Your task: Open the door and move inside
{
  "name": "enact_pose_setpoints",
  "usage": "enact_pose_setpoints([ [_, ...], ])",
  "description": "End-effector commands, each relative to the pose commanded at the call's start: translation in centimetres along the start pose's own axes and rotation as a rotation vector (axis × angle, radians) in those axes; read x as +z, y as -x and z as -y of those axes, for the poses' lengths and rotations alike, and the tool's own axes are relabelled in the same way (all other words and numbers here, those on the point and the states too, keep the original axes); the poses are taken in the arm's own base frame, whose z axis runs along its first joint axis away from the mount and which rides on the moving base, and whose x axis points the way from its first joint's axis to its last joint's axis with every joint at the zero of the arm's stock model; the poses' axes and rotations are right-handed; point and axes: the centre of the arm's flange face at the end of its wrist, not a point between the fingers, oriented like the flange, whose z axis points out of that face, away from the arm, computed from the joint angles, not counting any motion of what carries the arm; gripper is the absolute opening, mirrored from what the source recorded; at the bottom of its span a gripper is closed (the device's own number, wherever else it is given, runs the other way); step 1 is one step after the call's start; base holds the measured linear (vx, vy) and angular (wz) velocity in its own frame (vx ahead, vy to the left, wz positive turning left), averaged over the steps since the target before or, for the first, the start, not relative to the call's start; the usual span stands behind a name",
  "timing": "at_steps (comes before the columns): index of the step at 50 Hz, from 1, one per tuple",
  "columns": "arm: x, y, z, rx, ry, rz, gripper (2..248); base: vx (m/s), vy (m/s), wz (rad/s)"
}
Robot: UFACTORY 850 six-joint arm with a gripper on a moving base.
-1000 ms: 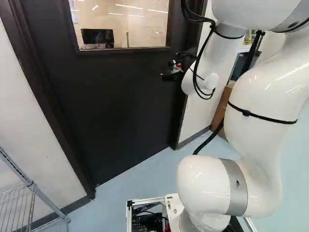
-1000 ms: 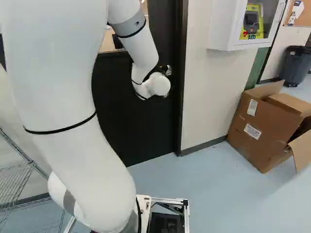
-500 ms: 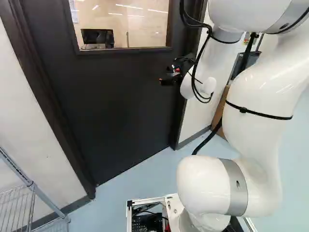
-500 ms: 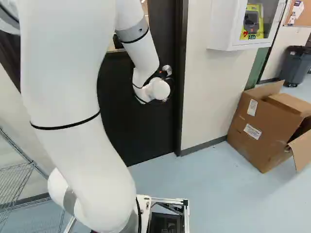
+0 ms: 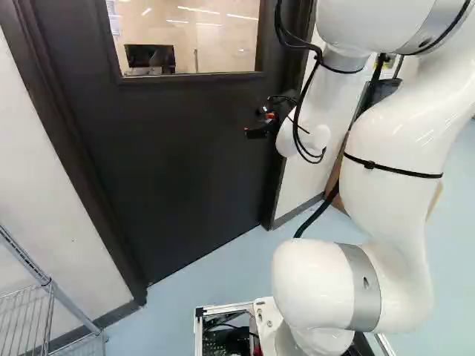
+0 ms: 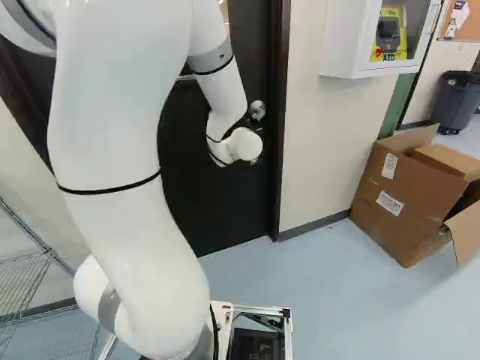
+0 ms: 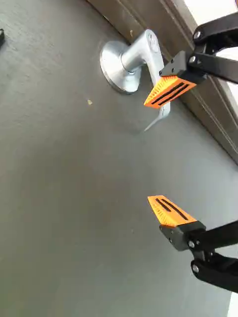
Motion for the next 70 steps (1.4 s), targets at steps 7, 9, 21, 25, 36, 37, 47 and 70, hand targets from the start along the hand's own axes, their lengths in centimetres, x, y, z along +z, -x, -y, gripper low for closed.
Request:
enact_pose_setpoints([
  [7,-0.1,0.7,0.4,0.01,-0.006,0.013,247,0.0,0.0,0.0],
  [9,-0.1,0.9,0.5,0.013,-0.007,0.017,247,0.0,0.0,0.0],
  [21,-0.3,2.2,1.2,0.03,-0.018,0.04,247,0.0,0.0,0.0],
  [25,-0.4,2.6,1.4,0.036,-0.022,0.048,247,0.0,0.0,0.0],
  [36,-0.3,3.7,1.9,0.05,-0.031,0.067,247,0.0,0.0,0.0],
  [37,-0.3,3.8,1.9,0.051,-0.032,0.069,247,0.0,0.0,0.0],
  [47,-0.2,4.0,2.0,0.054,-0.034,0.073,247,0.0,0.0,0.0],
  [70,-1.6,3.1,1.4,0.045,-0.008,0.06,247,0.0,0.0,0.0],
])
